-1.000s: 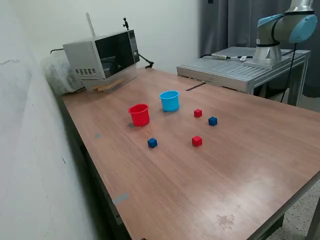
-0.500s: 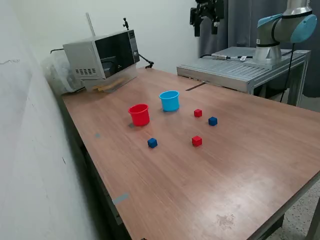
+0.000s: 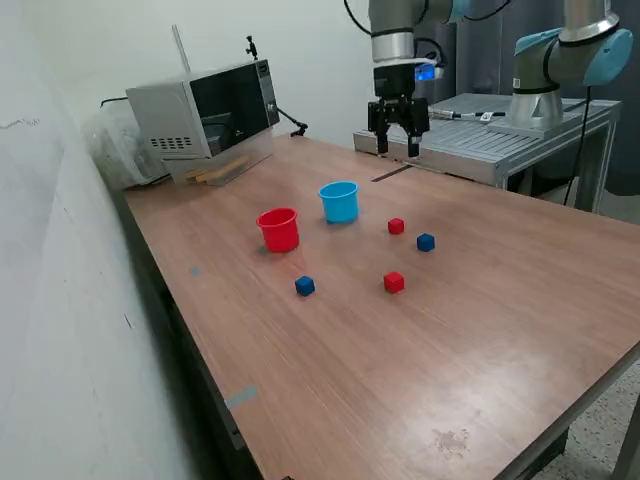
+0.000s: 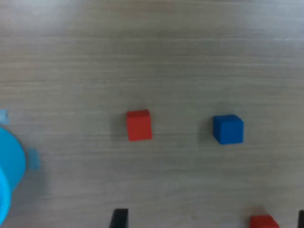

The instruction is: Place red objects in the red bin, and blue objects in the blue bin.

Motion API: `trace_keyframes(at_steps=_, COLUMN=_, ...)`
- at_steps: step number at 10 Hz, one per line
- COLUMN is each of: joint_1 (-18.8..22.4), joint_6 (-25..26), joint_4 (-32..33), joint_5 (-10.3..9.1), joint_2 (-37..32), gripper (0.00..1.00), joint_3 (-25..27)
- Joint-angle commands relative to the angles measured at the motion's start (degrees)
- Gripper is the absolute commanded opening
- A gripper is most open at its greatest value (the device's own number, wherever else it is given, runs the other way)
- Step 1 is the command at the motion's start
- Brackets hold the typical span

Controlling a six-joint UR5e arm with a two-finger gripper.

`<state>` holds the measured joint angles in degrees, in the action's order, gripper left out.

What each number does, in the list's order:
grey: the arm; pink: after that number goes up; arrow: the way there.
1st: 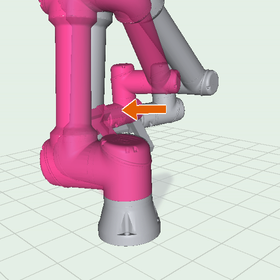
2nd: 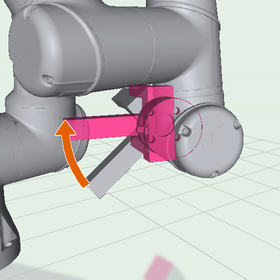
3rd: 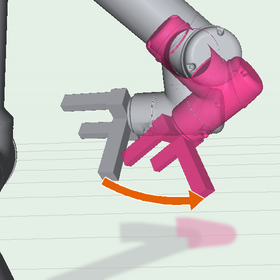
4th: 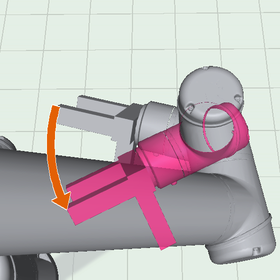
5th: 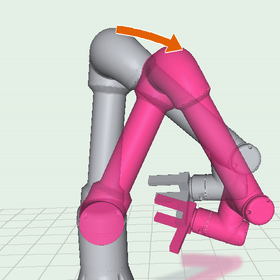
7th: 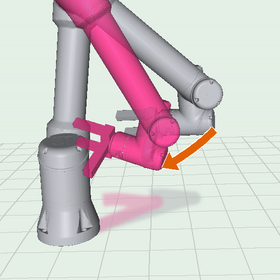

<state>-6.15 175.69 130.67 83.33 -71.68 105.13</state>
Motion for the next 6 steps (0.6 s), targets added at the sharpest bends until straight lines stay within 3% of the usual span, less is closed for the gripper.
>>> trace_keyframes(at_steps=1, joint_1=0.00, joint_6=0.00, joint_4=5.37, joint_5=0.34, joint_2=5.40, gripper=1.00, joint_3=1.65)
trace_keyframes(at_steps=6, joint_1=0.08, joint_6=-0.62, joint_4=8.98, joint_5=0.43, joint_2=7.17, gripper=1.00, joint_3=5.69)
